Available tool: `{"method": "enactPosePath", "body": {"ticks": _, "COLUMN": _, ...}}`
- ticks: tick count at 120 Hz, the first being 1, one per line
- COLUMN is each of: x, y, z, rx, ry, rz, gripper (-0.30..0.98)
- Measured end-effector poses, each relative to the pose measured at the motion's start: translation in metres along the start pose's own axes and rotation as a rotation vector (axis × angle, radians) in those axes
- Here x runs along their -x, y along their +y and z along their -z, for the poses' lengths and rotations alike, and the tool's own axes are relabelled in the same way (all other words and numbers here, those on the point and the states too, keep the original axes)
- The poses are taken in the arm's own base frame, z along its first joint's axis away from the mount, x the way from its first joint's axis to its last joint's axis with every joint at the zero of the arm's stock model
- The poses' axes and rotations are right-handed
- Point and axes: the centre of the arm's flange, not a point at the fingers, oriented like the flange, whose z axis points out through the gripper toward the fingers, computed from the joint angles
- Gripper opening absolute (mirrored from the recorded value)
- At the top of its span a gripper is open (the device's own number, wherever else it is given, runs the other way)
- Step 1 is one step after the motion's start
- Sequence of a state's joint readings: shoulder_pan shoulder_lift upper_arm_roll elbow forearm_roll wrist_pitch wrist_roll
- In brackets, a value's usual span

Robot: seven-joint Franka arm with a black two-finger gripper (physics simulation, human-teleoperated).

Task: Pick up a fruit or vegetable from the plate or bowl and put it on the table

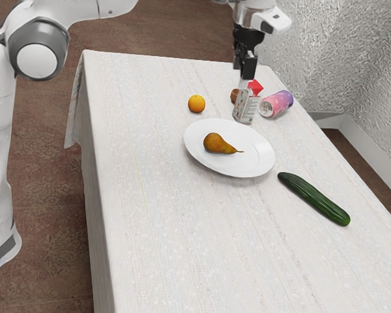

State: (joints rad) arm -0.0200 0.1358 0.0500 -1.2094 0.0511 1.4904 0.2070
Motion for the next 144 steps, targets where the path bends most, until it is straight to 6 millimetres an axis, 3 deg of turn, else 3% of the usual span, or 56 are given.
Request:
{"method": "enactPosePath", "body": {"ticks": 26, "x": 0.002, "y": -0.009, "z": 0.003, "rx": -0.007, "ry": 0.011, "rz": 0.022, "gripper": 0.69}}
{"method": "enactPosePath", "body": {"ticks": 41, "x": 0.010, "y": -0.025, "z": 0.007, "rx": -0.015, "ry": 0.008, "rz": 0.053, "gripper": 0.69}}
{"method": "enactPosePath", "body": {"ticks": 56, "x": 0.015, "y": -0.022, "z": 0.011, "rx": -0.006, "ry": 0.003, "rz": 0.013, "gripper": 0.69}}
{"method": "enactPosePath", "body": {"ticks": 63, "x": 0.014, "y": -0.014, "z": -0.007, "rx": 0.011, "ry": -0.035, "rz": -0.039, "gripper": 0.69}}
{"method": "enactPosePath", "body": {"ticks": 69, "x": 0.014, "y": -0.011, "z": -0.033, "rx": 0.027, "ry": -0.081, "rz": -0.084, "gripper": 0.69}}
{"method": "enactPosePath", "body": {"ticks": 83, "x": 0.027, "y": -0.015, "z": -0.078, "rx": 0.037, "ry": -0.140, "rz": -0.169, "gripper": 0.69}}
{"method": "enactPosePath", "body": {"ticks": 108, "x": 0.069, "y": -0.027, "z": -0.102, "rx": 0.025, "ry": -0.114, "rz": -0.301, "gripper": 0.69}}
{"method": "enactPosePath", "body": {"ticks": 119, "x": 0.080, "y": -0.046, "z": -0.111, "rx": 0.021, "ry": -0.098, "rz": -0.321, "gripper": 0.69}}
{"method": "enactPosePath", "body": {"ticks": 144, "x": 0.068, "y": -0.050, "z": -0.142, "rx": 0.017, "ry": -0.084, "rz": -0.381, "gripper": 0.69}}
